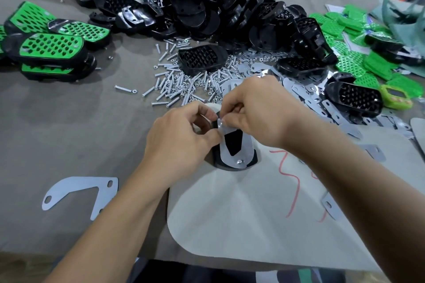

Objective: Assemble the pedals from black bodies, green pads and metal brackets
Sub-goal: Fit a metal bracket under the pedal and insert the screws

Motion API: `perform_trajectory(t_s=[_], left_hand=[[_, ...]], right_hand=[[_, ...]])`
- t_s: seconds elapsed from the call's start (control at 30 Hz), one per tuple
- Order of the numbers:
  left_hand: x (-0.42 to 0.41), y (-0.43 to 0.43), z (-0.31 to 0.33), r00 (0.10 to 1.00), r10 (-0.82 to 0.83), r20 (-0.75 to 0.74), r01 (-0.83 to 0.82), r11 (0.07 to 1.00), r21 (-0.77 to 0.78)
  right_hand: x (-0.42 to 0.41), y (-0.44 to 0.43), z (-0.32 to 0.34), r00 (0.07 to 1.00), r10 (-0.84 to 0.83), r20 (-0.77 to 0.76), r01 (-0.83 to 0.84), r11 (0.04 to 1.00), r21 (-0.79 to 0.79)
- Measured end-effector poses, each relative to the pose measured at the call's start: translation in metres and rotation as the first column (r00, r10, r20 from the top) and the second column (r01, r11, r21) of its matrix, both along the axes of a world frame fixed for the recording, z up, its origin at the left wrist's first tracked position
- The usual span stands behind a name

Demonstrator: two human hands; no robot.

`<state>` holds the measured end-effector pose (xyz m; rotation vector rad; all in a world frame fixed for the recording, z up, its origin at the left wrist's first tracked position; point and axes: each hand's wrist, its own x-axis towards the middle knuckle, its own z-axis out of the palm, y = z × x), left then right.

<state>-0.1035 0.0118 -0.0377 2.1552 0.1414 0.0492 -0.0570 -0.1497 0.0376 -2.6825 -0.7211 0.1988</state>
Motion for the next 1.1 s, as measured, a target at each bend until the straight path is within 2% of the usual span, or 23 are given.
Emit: perform_trajectory(t_s=[0.23, 0.37, 0.5, 0.57, 0.67, 0.73, 0.77, 0.83, 1.03, 1.1], left_hand=[[0.008, 0.006, -0.005, 0.998, -0.039, -0.043, 0.040, 0.998, 0.037], [0.008, 0.006, -0.006, 0.998, -0.056, -0.025, 0.056, 0.998, 0.027], [0.008, 0.006, -0.005, 0.998, -0.048, -0.035, 0.050, 0.998, 0.036], [0.007, 0.006, -0.004, 0.999, -0.042, -0.033, 0.043, 0.999, 0.023], [0.006, 0.006, -0.004, 0.998, -0.050, -0.029, 0.050, 0.999, -0.006], [0.006, 0.005, -0.003, 0.998, -0.051, -0.032, 0.050, 0.999, -0.021], [0.007, 0.005, -0.003, 0.998, -0.050, -0.037, 0.049, 0.998, -0.027], [0.007, 0.004, -0.002, 0.997, -0.053, -0.048, 0.051, 0.998, -0.037], [0.007, 0.004, -0.003, 0.997, -0.063, -0.049, 0.060, 0.996, -0.066], [0.008, 0.003, -0.002, 0.996, -0.064, -0.056, 0.059, 0.995, -0.081]], right_hand=[[-0.015, 0.013, 0.002, 0.994, 0.076, 0.083, -0.058, 0.978, -0.198], [-0.027, 0.026, 0.005, 0.958, 0.244, 0.151, -0.173, 0.910, -0.377], [-0.021, 0.024, 0.002, 0.960, 0.214, 0.179, -0.117, 0.892, -0.437], [-0.016, 0.018, -0.001, 0.969, 0.182, 0.166, -0.111, 0.923, -0.368], [-0.011, 0.007, -0.005, 0.973, 0.079, 0.218, -0.046, 0.987, -0.153], [-0.006, 0.001, -0.008, 0.988, -0.064, 0.138, 0.060, 0.998, 0.030], [-0.005, -0.001, -0.009, 0.993, -0.084, 0.084, 0.075, 0.992, 0.101], [-0.007, -0.002, -0.010, 0.997, -0.073, 0.023, 0.069, 0.990, 0.125], [-0.011, -0.016, -0.007, 0.996, -0.090, 0.012, 0.088, 0.993, 0.080], [-0.013, -0.017, -0.007, 0.993, -0.113, -0.035, 0.117, 0.982, 0.149]])
